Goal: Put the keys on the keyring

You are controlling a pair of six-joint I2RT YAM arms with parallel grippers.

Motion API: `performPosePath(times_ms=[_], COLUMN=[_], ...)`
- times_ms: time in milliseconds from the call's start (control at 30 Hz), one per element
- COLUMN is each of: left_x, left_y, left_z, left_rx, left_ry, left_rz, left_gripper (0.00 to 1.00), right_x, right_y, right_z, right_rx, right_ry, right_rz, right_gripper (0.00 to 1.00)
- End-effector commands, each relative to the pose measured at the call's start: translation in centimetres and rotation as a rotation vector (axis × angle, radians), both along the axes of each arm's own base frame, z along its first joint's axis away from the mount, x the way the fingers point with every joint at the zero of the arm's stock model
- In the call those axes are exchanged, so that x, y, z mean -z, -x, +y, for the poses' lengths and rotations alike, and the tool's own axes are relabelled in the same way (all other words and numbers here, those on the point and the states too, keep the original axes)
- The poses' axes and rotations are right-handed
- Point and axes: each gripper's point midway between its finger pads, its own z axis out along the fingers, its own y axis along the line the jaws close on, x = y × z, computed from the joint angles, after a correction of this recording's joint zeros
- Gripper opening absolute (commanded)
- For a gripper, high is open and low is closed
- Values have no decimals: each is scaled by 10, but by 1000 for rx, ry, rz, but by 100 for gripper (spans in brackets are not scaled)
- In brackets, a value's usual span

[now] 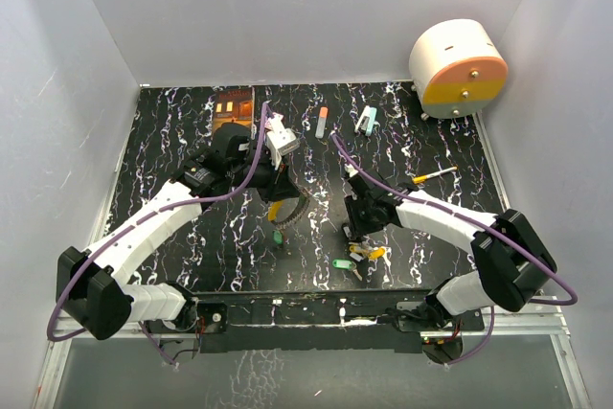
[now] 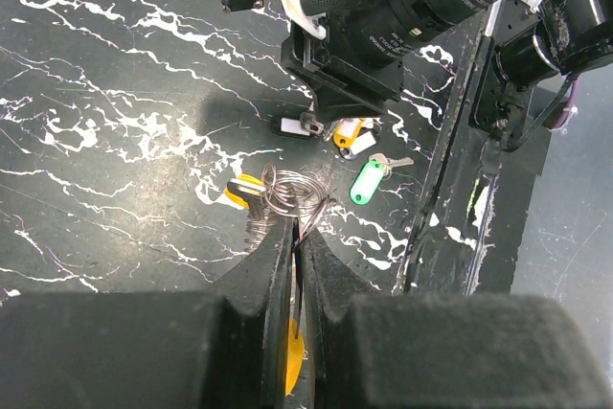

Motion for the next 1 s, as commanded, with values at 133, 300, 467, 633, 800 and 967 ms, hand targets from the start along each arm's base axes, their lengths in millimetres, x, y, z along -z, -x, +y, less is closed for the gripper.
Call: performPosePath(times_ms=[133, 300, 467, 633, 800, 967], left_x=[-16, -15, -14, -14, -14, -13], left_y=[4, 5, 5, 6, 7, 7], left_z=[1, 2, 3, 3, 4, 4], left_rx=[9, 10, 11, 13, 13, 14], left_ry=[40, 36, 36, 36, 36, 37], left_rz=[-40, -44, -47, -49, -50, -47], left_gripper=[0, 0, 0, 0, 0, 0], right_x=[-19, -27, -30, -23, -13, -9], right_y=[-21, -20, -18, -15, -7, -2], right_z=[26, 34, 38, 34, 25, 23], right_rx=[20, 31, 41, 54, 78, 85], right_ry=[-84, -108, -116, -92, -60, -54], right_rz=[-60, -51, -45, -20, 8, 25], right_gripper=[30, 30, 30, 30, 30, 30])
